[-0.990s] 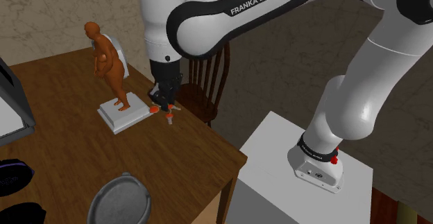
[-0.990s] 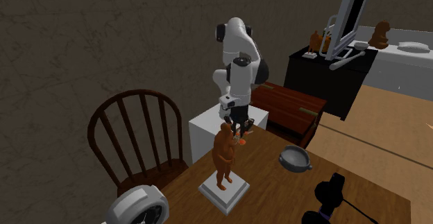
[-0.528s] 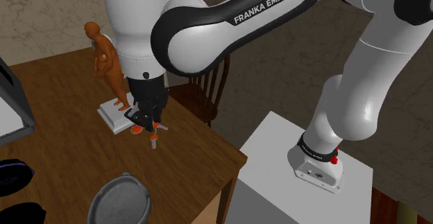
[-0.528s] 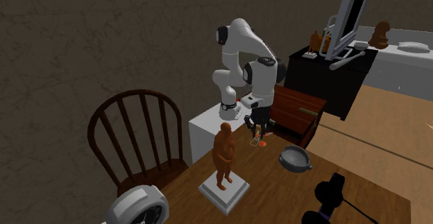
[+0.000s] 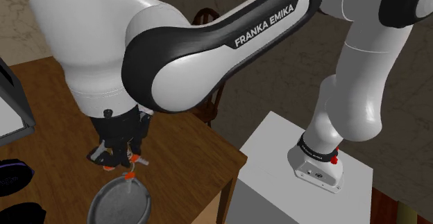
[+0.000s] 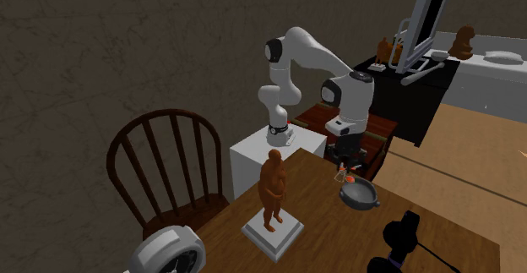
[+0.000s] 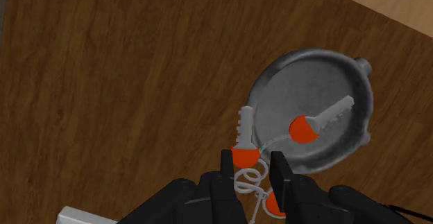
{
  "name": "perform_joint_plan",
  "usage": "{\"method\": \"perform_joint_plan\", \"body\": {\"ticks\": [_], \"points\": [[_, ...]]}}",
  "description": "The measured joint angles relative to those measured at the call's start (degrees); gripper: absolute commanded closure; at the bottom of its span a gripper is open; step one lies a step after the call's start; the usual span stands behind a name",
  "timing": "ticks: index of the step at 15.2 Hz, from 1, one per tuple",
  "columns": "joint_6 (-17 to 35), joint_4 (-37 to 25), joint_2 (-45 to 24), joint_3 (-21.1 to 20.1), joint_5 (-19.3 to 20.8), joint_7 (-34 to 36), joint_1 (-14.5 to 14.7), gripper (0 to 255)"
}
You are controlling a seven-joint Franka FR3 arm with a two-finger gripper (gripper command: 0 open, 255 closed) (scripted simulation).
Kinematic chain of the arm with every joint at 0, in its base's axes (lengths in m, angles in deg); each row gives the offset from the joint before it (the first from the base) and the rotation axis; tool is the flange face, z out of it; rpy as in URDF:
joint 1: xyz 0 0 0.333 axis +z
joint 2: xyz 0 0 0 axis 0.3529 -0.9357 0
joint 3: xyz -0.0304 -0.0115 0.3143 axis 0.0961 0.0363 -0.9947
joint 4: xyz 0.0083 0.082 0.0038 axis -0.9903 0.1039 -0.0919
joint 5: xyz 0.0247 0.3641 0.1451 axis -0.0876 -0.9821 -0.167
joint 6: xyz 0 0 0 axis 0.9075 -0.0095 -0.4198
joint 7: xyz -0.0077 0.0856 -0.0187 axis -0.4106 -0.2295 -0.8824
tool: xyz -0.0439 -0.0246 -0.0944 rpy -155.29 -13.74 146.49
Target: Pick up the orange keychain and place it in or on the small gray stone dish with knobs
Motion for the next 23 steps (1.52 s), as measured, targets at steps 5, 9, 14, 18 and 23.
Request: {"method": "perform_joint_plan", "body": {"ticks": [5,9,14,18,23], "points": [[-2.2,-7.3,-6.5,-1.1,4.3,6.8,5.2,255],[0.1,-6.3,-8.0,-0.8,5.3,7.7,5.7,255],[3.3,-4.1,-9.3,-0.3,6.3,8.3,5.8,255],[5.9,-2.3,-10.3,0.0,7.1,9.1,6.1,255],[6.6,-2.0,-10.6,0.1,7.4,9.2,6.1,255]]}}
